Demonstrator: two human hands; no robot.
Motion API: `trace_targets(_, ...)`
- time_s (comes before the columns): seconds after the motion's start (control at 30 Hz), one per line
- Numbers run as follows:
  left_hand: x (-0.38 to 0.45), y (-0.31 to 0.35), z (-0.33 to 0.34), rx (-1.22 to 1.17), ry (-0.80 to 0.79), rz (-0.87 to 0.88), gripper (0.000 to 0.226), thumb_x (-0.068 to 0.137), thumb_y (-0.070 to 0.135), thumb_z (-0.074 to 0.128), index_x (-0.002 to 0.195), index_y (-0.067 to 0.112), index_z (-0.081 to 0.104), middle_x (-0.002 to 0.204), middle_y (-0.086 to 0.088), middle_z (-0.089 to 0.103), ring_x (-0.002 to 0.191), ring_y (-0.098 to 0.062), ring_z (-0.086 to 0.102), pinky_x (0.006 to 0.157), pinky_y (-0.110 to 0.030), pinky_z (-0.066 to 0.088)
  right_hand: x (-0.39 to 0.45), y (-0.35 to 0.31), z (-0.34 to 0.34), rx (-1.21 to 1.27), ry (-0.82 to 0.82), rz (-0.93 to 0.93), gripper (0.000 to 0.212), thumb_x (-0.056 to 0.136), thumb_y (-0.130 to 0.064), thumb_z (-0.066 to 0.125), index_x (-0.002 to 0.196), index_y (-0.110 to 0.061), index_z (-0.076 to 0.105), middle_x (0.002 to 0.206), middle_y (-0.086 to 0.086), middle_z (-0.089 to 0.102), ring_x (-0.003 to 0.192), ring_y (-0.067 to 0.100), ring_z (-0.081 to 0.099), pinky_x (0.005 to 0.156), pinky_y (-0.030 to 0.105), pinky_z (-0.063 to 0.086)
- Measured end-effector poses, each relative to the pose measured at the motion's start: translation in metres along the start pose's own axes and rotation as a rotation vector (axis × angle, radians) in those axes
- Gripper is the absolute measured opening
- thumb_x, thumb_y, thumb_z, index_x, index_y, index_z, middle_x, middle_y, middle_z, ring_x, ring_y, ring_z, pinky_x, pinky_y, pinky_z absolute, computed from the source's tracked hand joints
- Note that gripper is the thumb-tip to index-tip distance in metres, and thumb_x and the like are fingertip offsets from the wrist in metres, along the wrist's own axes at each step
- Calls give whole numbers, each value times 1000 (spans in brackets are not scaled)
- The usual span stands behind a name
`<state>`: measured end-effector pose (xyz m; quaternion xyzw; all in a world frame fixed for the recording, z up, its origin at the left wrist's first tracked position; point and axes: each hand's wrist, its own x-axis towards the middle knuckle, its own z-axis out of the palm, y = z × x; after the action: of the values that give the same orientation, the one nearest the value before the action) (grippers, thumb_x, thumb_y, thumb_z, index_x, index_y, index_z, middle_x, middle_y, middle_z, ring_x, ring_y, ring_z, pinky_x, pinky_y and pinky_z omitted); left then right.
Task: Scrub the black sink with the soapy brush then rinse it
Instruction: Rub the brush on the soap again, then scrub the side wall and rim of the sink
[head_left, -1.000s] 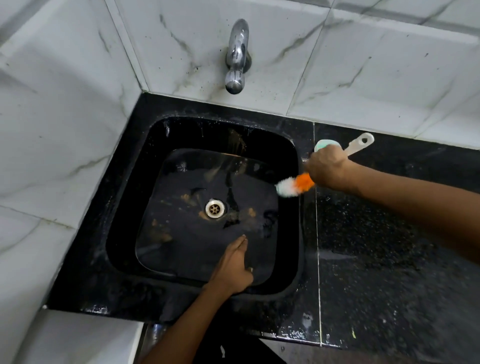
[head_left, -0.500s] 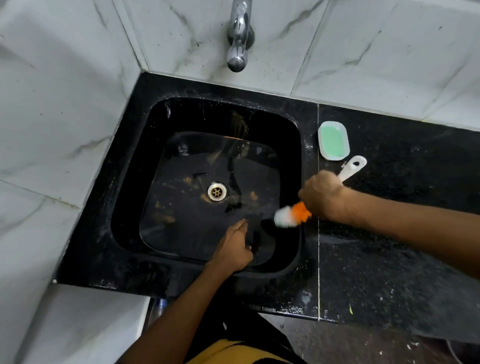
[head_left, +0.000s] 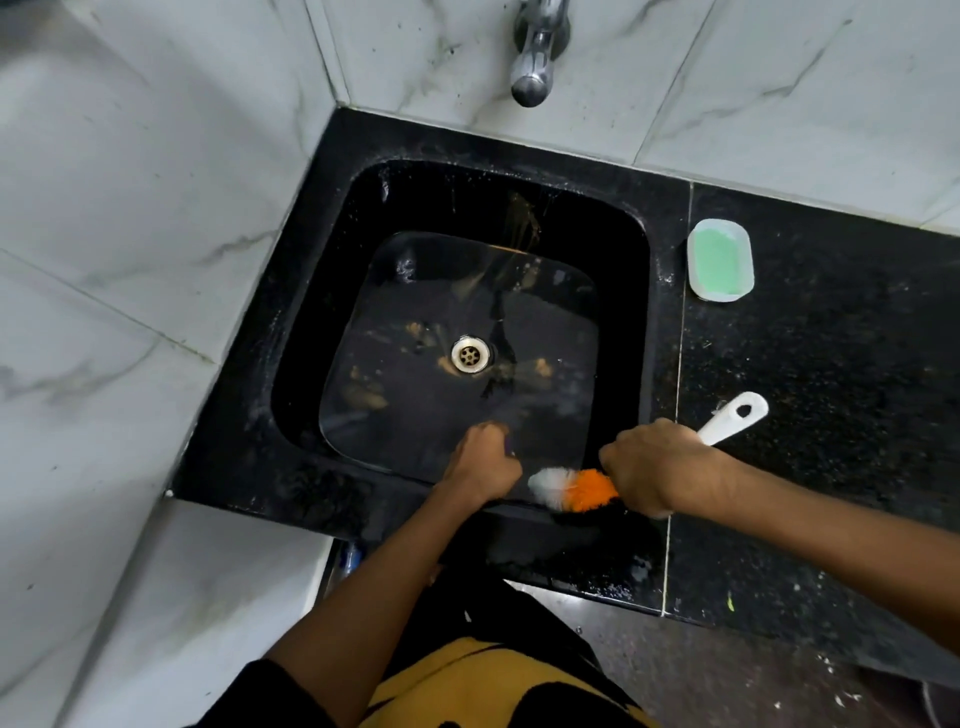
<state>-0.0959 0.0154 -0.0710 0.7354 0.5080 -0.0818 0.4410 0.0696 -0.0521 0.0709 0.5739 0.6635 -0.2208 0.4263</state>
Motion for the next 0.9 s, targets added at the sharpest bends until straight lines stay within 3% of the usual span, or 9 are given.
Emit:
trace_targets(0.1,-4,-6,-7,-25,-17,-42,25,89,16,61,110,5,69,117,-15,70,114,-36,63,94,-39,55,-2,-12,0,26,37,-30,27,85,-14,57,110,-22,59,110,0,64,98,24,65,77,34,52)
trace_targets(0.17,-7,-9,-10,-61,-35,-63,14,89,15,60,96,7,69,106,-10,71,108,-32,65,93,-41,56,1,-24,-4,29,64,-49,27,85,-12,57,110,-19,60,110,2,63,99,25,65,72,32,48)
trace_targets(0.33,-10,-13,-19,-128,-32,-89,18,85,8,57,91,9,74,100,-8,74,99,-25,67,88,-40,59,13,-32,-12,98,97,-74,20,84,-18,58,104,-20,60,106,0,64,94,24,65,72,33,51)
trace_targets(0.47,-8,-19,-29,-123,10,-115,21,86,8,57,98,10,74,111,-11,72,110,-30,65,96,-38,55,18,-35,-14,261,185,-129,17,88,-31,53,99,-21,60,103,0,64,93,24,64,77,33,51)
trace_targets(0.57,-14,-29,-44,93,87,-86,31,83,9,59,113,12,66,121,-13,66,114,-36,63,97,-40,52,18,-41,-12,41,160,-85,22,92,-27,51,111,-23,60,113,1,64,102,23,65,76,30,46)
trace_targets(0.67,-20,-45,-61,324,190,-22,34,82,7,59,115,9,64,122,-14,64,113,-39,62,95,-42,48,13,-47,-12,-101,103,-108,26,95,-20,46,117,-26,59,117,1,65,105,23,64,80,30,48)
trace_targets(0.83,-21,-64,-85,426,257,-49,35,84,10,63,118,7,65,123,-14,62,115,-38,59,95,-42,45,22,-63,-52,190,258,-243,9,90,-29,50,86,-22,53,104,3,65,95,27,64,70,29,42)
trace_targets(0.9,-25,-73,-92,438,332,-48,39,81,11,64,120,9,66,122,-13,61,115,-35,56,93,-42,44,31,-71,-63,245,290,-286,9,89,-28,52,83,-23,50,98,1,62,91,26,63,66,31,42)
